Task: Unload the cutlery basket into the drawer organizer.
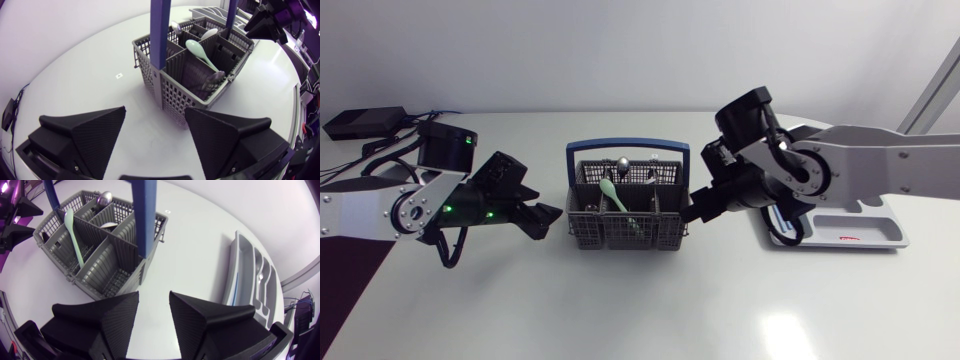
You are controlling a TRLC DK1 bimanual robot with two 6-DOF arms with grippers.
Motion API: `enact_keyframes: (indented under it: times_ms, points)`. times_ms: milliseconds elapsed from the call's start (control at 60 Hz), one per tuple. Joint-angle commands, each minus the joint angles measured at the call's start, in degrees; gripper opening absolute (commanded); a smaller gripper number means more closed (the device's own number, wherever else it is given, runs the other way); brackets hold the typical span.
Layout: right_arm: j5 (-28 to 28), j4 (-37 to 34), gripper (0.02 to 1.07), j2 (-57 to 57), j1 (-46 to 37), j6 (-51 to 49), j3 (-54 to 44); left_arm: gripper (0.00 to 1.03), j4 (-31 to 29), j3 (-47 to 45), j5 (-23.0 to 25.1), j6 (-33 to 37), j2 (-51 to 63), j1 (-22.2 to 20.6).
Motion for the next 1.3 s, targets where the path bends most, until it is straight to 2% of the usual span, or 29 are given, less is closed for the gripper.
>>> enact_keyframes:
  times_ms: [0,167,267,367,617,1283]
  points:
    - [1.4,-1.6,0.56,-3.4,0.5,0.3,-0.4,0.86,0.2,-2.3,0.5,1.4,-2.3,0.7]
    - [0.7,-4.0,0.57,-8.5,4.8,0.4,1.1,0.87,-1.2,-5.0,0.6,1.3,-8.8,0.7]
    - [-2.5,-4.2,0.57,-8.4,8.8,1.7,3.9,0.88,-2.4,-5.9,0.6,1.3,-11.5,-0.9]
    - [-6.1,-3.3,0.57,-5.5,11.0,3.2,7.3,0.88,-3.2,-6.7,0.6,1.4,-13.0,-2.1]
    - [-10.9,0.4,0.57,5.8,12.7,4.0,13.6,0.88,-3.3,-8.0,2.4,2.5,-13.5,-2.1]
    - [-10.9,1.4,0.57,19.5,16.9,4.8,23.2,0.88,-2.4,-8.8,3.8,3.4,-12.7,-2.1]
